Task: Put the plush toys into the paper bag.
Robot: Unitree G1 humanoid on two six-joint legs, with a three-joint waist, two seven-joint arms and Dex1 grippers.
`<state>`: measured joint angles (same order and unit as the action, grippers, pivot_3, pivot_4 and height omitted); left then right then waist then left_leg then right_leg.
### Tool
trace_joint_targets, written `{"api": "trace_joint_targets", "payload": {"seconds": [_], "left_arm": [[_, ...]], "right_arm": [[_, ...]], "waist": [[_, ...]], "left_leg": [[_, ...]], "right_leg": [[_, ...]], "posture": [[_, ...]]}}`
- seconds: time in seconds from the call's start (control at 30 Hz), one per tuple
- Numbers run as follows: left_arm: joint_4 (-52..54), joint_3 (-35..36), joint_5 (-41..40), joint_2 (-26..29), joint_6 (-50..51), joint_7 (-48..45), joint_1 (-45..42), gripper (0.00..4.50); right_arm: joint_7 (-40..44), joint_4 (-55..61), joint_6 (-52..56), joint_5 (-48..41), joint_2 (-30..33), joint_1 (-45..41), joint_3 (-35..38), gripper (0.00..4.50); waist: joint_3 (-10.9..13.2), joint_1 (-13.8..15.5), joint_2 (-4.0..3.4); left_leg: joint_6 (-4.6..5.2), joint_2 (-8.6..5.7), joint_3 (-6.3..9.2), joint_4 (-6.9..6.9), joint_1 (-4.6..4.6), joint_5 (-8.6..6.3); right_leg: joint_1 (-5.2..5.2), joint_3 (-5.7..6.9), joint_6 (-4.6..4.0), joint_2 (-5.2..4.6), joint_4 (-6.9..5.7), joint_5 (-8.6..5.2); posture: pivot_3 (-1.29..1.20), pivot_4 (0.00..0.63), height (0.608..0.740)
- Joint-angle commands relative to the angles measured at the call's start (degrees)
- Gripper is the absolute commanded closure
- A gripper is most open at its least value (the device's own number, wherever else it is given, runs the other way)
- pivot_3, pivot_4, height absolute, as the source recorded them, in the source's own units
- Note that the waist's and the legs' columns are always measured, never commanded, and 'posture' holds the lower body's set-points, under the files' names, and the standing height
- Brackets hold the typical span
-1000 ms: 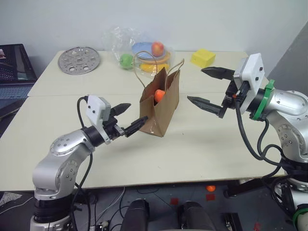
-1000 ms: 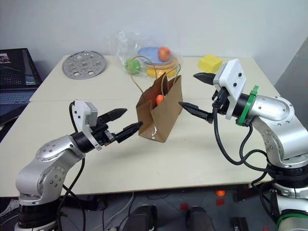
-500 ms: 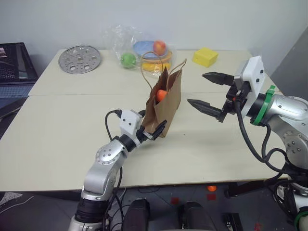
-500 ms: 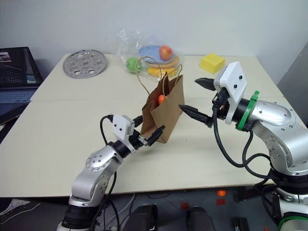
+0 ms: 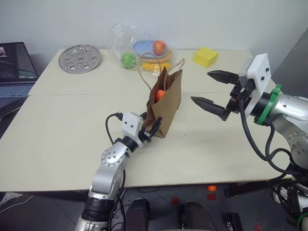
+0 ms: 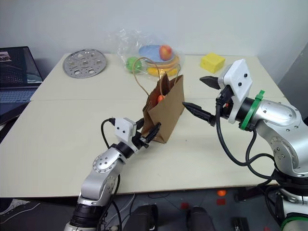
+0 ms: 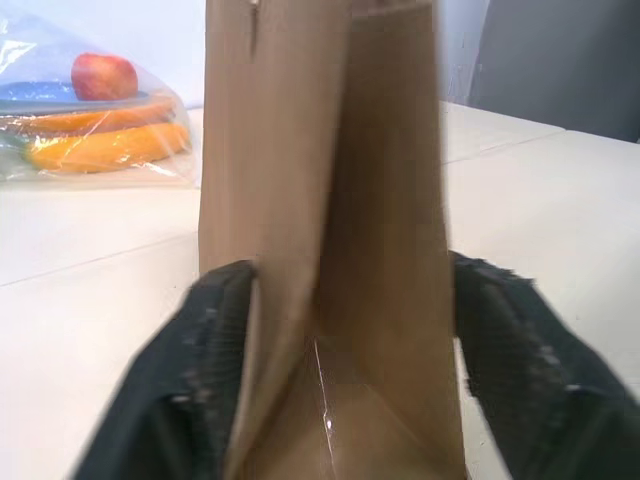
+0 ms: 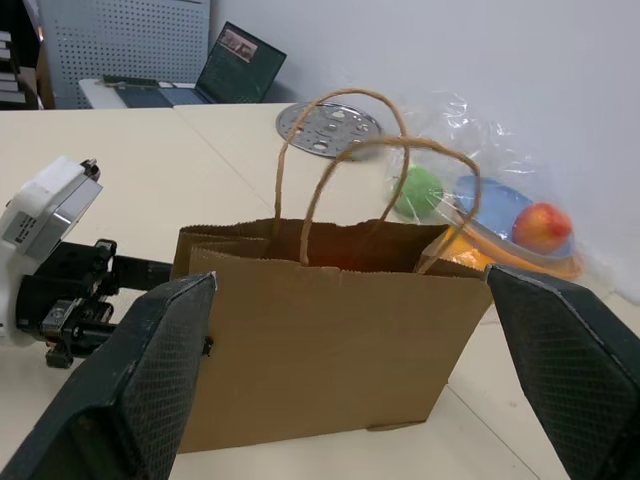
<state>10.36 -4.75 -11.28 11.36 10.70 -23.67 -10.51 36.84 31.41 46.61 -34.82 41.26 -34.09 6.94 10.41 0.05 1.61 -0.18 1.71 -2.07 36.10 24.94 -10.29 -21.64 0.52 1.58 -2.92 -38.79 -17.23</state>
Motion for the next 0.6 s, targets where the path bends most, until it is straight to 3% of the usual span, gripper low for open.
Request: {"api": "trace_joint_targets", "payload": {"seconds": [0.03,0.2,0.23,0.3,0.4,0.5,0.6], "left_arm": [[1.2,0.5,-0.3,0.5,-0.9,-0.7,0.1,2.80],[0.6,1.6,-1.0,1.9,-0.3,-1.9,0.1,4.36],[0.4,2.1,-1.7,2.5,-0.1,-2.8,-0.2,4.47],[0.4,2.8,-4.6,4.2,1.3,-6.3,-0.5,4.47],[0.0,3.8,-15.8,12.9,11.3,-22.4,-3.5,4.47],[-5.9,2.7,-17.1,21.5,13.4,-34.9,-11.0,4.47],[-14.6,1.1,-16.5,23.6,9.2,-45.1,-21.0,4.47]], "right_arm": [[-0.6,1.5,-0.6,-0.5,0.8,-0.1,1.7,0.00],[-1.0,1.3,-0.7,-0.3,1.1,0.3,1.7,0.00],[-1.0,1.1,-0.8,-0.2,1.3,0.5,1.7,0.00],[-1.0,1.1,-0.9,-0.2,1.6,1.1,2.0,0.00],[0.0,0.9,-0.5,-0.9,3.1,2.1,3.3,0.00],[4.2,0.3,1.8,-4.0,6.7,1.9,4.1,0.00],[6.7,-0.9,4.6,-8.0,9.6,0.1,5.6,0.00]], "waist": [[0.0,0.0,0.00],[0.0,0.0,0.00],[0.0,0.0,0.00],[0.0,0.0,0.00],[0.0,-0.1,0.00],[0.0,-0.1,-0.04],[0.1,0.2,-0.02]], "left_leg": [[0.00,0.00,0.00,0.00,0.00,0.00],[0.00,0.01,0.01,-0.02,0.00,0.00],[0.00,0.01,0.00,-0.03,0.00,0.00],[0.00,0.01,0.01,-0.04,0.00,0.00],[0.00,0.04,0.03,-0.04,0.02,0.00],[-0.01,0.06,0.02,-0.06,0.01,0.00],[0.00,0.05,0.03,-0.05,0.09,0.00]], "right_leg": [[0.00,0.00,0.00,0.00,0.00,0.00],[0.00,0.01,0.00,0.00,0.03,0.00],[0.00,0.01,0.00,0.00,0.03,-0.01],[0.00,0.02,0.00,0.00,0.05,-0.01],[-0.05,0.06,-0.03,0.04,0.05,-0.02],[-0.08,0.09,-0.13,0.08,0.03,-0.08],[-0.13,0.14,-0.19,0.09,0.09,-0.12]], "posture": [[0.00,0.150,0.740],[0.00,0.150,0.740],[0.00,0.150,0.740],[0.00,0.150,0.740],[0.00,0.150,0.740],[0.00,0.150,0.740],[0.00,0.150,0.740]]}}
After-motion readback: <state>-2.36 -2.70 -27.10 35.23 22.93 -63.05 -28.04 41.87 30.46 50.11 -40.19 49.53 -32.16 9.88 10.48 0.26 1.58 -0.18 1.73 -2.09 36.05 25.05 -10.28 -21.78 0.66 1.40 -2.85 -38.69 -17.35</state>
